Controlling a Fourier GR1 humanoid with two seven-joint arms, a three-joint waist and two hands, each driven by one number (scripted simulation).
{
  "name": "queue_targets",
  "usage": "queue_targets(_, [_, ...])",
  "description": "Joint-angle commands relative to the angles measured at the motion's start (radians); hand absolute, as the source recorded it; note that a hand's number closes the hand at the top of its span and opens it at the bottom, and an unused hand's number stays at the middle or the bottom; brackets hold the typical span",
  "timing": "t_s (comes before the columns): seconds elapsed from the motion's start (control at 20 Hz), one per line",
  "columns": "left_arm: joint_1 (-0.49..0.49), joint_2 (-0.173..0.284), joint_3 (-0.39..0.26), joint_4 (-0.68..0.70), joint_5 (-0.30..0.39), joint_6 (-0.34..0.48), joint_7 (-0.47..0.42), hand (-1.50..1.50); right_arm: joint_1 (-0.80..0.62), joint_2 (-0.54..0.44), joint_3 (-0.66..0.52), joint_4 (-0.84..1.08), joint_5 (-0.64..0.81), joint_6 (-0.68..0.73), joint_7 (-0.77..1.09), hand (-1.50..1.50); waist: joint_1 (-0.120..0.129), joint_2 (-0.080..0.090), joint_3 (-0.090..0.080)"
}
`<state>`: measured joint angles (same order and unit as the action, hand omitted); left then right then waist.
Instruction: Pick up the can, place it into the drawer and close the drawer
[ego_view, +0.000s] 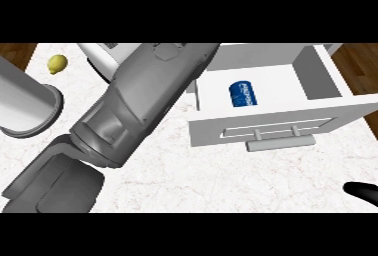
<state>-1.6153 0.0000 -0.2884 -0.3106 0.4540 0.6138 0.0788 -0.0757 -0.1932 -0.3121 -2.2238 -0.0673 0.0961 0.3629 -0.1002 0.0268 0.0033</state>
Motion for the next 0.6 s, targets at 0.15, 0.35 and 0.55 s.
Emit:
queue_targets(0.15, [-0.008, 0.0, 0.022, 0.014, 0.062, 0.014, -0.05, -1.5, -0.021, -0.055, 0.041, 0.025, 0.091, 0.052, -0.095, -1.5, 0.002, 0.004, 0.0])
queue_targets(0.35, [-0.011, 0.0, 0.026, 0.021, 0.097, 0.015, -0.049, -1.5, -0.048, -0.092, 0.102, 0.024, 0.231, 0.049, -0.117, -1.5, 0.001, 0.005, -0.001])
queue_targets(0.55, [-0.032, 0.0, 0.049, 0.021, 0.125, 0.019, -0.075, -1.5, -0.106, -0.131, 0.181, 0.088, 0.379, 0.046, -0.137, -1.5, 0.024, 0.007, -0.002])
